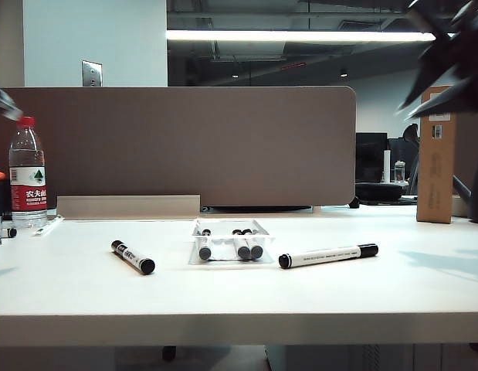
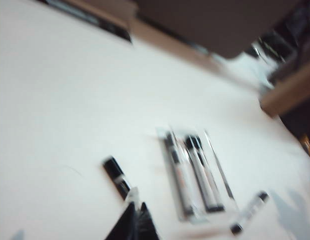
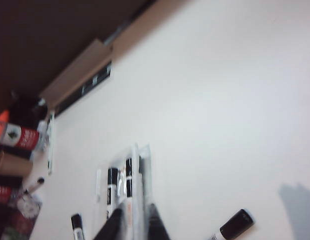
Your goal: Pick up the markers scattered on the table and put them into the packaging box, making sure the markers fit the shape of the box's grooves.
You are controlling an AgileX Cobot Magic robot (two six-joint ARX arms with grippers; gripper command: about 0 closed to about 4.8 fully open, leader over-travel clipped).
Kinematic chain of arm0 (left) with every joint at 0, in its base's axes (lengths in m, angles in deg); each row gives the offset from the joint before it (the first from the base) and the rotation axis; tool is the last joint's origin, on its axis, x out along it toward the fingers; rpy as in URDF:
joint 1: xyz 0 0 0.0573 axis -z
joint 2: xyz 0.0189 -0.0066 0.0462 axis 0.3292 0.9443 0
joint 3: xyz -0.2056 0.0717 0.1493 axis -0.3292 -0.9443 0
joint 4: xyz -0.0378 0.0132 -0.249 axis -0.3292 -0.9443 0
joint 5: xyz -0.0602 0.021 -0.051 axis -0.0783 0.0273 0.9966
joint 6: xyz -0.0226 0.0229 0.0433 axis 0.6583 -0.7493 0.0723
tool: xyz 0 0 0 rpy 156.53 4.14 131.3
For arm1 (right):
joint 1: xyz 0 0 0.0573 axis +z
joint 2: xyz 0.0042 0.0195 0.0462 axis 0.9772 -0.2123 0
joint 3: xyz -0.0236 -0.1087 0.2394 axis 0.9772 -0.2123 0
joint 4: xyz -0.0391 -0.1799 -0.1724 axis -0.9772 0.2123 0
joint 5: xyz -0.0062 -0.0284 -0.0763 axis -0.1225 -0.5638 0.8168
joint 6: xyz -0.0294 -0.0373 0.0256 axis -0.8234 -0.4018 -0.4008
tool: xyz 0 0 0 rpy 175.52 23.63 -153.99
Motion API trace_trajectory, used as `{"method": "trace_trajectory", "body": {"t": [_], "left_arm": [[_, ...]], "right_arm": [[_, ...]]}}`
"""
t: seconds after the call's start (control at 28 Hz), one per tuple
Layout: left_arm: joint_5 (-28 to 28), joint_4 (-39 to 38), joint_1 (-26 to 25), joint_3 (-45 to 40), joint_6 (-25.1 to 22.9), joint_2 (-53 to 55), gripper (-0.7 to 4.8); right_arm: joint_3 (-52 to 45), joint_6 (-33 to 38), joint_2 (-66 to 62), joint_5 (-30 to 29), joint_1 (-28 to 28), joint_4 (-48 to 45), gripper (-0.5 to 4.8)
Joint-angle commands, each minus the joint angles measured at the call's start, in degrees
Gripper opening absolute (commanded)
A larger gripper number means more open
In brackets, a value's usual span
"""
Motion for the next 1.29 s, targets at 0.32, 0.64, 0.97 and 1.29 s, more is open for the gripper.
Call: {"method": "trace_trajectory", "body": {"t": [0.32,0.64,0.97,1.29], "left_arm": [[12.44,-0.46,4.22,9.68,-0.2,22.97,-0.04],[12.57,-0.94,10.16,12.24,-1.75,28.04,-0.04],[12.15,-0.83,10.16,12.24,-3.23,28.04,-0.03],[12.68,-1.4,10.14,12.24,-3.21,28.04,-0.03]], "right_arm": [[14.88,-8.74,-21.88,-2.58,7.43,19.1,1.56],[18.36,-7.91,-28.79,-0.48,9.97,25.16,2.52],[19.1,-5.55,-29.86,4.28,10.34,24.44,2.52],[24.74,-4.55,-36.57,6.25,10.32,25.64,2.52]]}}
